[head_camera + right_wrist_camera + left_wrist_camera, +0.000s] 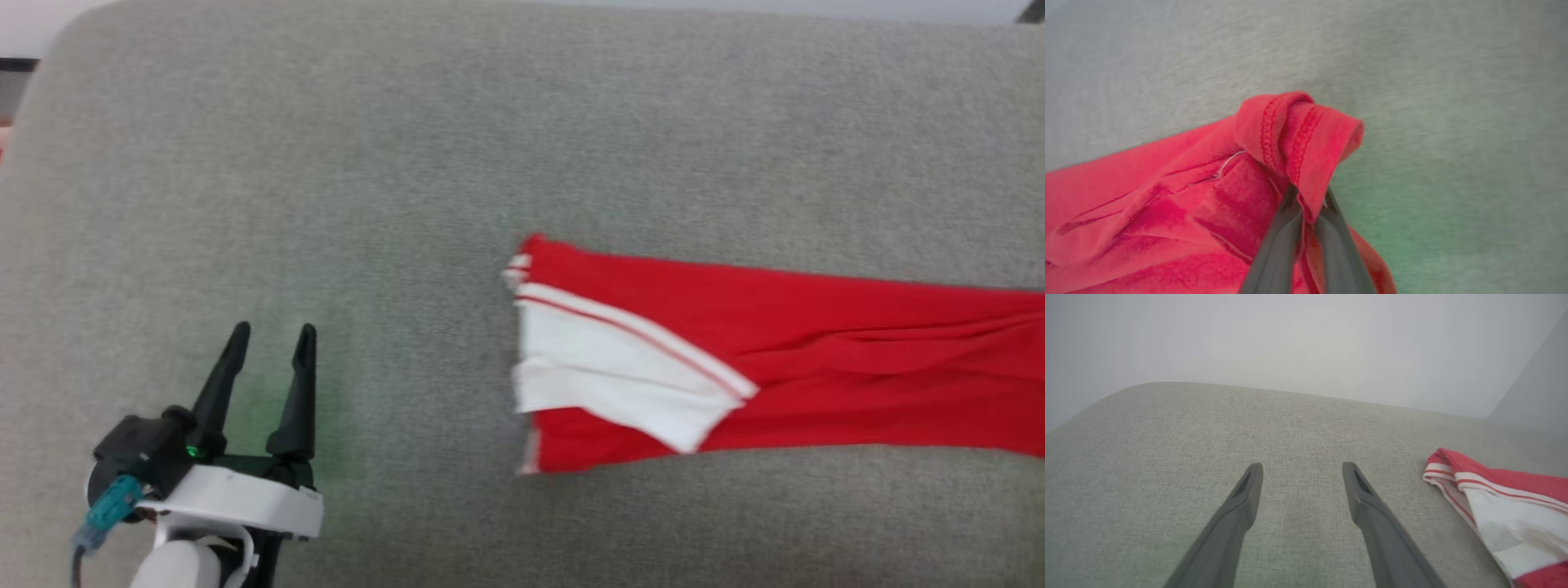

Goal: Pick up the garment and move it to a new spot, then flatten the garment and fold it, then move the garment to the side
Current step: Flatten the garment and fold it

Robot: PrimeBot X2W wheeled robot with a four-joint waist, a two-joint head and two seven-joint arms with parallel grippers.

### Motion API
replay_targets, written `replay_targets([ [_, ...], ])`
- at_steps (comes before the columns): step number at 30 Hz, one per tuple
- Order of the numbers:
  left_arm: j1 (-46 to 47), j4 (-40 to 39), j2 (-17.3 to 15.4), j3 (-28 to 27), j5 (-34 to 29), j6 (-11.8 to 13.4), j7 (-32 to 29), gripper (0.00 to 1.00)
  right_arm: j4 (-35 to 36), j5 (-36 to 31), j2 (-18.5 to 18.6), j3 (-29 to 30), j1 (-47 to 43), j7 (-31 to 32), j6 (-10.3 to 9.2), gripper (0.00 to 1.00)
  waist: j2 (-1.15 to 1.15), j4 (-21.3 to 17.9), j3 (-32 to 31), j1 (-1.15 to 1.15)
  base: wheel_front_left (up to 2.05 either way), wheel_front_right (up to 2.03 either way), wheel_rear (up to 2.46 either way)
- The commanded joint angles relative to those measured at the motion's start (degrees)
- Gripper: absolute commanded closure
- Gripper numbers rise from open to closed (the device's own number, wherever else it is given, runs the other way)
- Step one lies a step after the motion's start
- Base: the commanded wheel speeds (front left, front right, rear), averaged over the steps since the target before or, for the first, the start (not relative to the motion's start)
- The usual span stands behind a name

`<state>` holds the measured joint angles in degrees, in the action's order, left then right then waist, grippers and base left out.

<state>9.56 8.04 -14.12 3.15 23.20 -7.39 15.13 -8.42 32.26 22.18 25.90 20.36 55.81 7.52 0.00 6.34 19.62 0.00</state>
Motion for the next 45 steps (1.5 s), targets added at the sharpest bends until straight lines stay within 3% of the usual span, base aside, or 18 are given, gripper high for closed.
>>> replay_targets([
  [1,-0.3,-0.2,-0.3,-0.3,0.1,-0.1,0.0,0.0,-0.4,-0.1,0.8,1.4,-0.9,-0.8,-0.07,1.0,0.0,-1.3,0.9,0.0,0.0,0.0,0.0],
  [8,0.1,-0.8,-1.8,-0.3,0.2,-0.1,0.0,0.0,-4.3,-3.4,3.2,7.8,0.3,-6.8,-0.07,1.0,0.0,-3.5,2.2,0.0,0.0,0.0,0.0],
  [13,-0.1,-0.2,-2.3,-0.2,0.3,-0.1,0.0,0.0,-4.7,-3.0,3.1,5.5,-0.2,-8.3,-0.07,1.0,0.0,-4.6,1.5,0.0,0.0,0.0,0.0],
  [18,-1.3,0.8,-1.8,0.3,0.6,-0.1,0.0,0.0,-1.1,-0.5,2.4,-1.0,-1.8,-8.8,-0.06,1.0,0.0,-5.4,-0.8,0.0,0.0,0.0,0.0],
  [27,-2.8,2.1,-0.2,1.2,0.9,-0.1,0.0,0.0,15.8,5.7,0.5,-16.0,-4.5,-4.3,-0.06,1.0,0.0,-4.9,-3.8,0.0,0.0,0.0,0.0],
  [32,-3.1,2.6,0.8,1.7,1.5,-0.1,0.0,0.0,21.3,7.3,-1.7,-24.1,-2.2,-2.9,-0.06,1.0,0.0,-3.3,-4.6,0.0,0.0,0.0,0.0],
  [39,-2.7,2.9,1.6,2.4,2.0,-0.1,0.0,0.0,19.3,6.2,-3.9,-34.6,2.8,-4.7,-0.06,1.0,0.0,-0.5,-4.1,0.0,0.0,0.0,0.0],
  [45,-1.4,3.2,2.1,2.7,2.4,-0.1,0.0,0.0,11.6,4.6,-4.4,-41.9,7.1,-7.6,-0.06,1.0,0.0,1.8,-2.6,0.0,0.0,0.0,0.0],
])
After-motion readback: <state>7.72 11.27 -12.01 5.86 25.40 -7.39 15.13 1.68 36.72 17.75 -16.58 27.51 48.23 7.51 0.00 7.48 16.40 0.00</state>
